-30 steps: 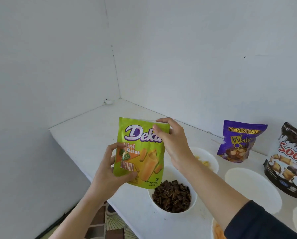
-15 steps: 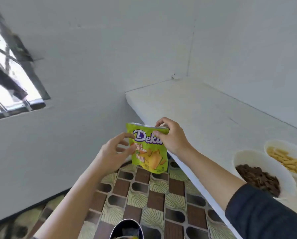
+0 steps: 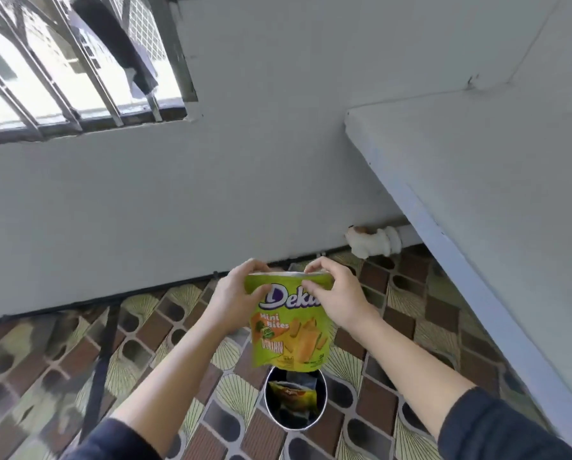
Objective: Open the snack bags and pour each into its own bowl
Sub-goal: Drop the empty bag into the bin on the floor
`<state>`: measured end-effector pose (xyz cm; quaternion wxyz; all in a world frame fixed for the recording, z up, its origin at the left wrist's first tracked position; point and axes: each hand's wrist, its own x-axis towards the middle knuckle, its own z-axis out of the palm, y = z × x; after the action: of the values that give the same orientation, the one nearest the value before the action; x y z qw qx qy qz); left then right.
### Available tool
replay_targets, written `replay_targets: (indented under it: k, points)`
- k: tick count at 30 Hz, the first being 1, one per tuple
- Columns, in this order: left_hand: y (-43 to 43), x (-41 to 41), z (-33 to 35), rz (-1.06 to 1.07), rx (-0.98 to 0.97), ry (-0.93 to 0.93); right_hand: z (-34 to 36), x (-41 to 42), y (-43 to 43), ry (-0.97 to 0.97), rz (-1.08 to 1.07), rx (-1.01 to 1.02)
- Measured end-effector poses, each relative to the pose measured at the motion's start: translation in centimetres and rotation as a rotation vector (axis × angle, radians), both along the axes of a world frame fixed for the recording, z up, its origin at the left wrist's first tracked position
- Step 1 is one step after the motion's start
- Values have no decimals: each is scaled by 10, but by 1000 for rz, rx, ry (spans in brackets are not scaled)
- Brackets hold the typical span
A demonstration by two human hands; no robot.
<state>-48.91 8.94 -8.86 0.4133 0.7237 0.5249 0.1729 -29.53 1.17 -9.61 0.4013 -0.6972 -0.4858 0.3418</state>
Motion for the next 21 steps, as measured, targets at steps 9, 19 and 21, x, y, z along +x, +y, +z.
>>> replay_targets:
  k: [9,19,21]
  points:
    - [13,10,-223,29,-58,31,-226,14,16,-192,89,-149]
    - [11,16,-465,22,-157,-15,-457,22,9,-184,103,-229]
    - [4,14,-490,23,-221,25,-482,19,4,-159,115,-299]
